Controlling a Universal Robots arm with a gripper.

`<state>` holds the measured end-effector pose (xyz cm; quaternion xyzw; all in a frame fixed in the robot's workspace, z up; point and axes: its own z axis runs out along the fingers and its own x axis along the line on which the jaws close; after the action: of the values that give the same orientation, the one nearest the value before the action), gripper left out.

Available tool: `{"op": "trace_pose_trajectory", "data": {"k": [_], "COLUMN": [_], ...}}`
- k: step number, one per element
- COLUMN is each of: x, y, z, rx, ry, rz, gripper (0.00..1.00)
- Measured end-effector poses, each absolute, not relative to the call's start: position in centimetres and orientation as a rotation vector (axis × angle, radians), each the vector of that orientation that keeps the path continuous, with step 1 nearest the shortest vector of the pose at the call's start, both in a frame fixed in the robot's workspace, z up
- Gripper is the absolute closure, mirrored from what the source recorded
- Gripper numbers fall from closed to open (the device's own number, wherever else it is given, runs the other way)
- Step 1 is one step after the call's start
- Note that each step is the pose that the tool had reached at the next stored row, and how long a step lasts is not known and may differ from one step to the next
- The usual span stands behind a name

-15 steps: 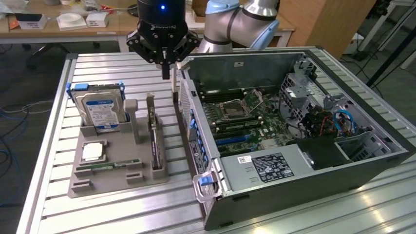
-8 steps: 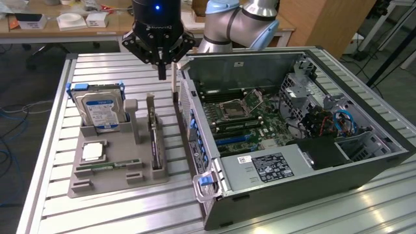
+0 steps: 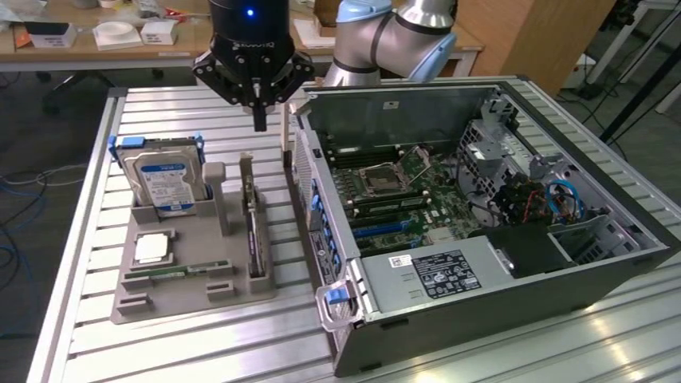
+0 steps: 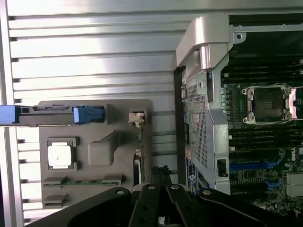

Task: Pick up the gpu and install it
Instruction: 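Reach for the gpu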

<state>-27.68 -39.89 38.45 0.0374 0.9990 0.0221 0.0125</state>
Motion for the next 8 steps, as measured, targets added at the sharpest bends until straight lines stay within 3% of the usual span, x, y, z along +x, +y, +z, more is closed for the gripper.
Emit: {"op": "trace_pose_trajectory", "data": {"k": [8], "x": [-28.07], "y": [-39.89], "z": [38.43], "rx": [0.116], "ry": [3.114], "rz": [0.069], "gripper": [0.89]}}
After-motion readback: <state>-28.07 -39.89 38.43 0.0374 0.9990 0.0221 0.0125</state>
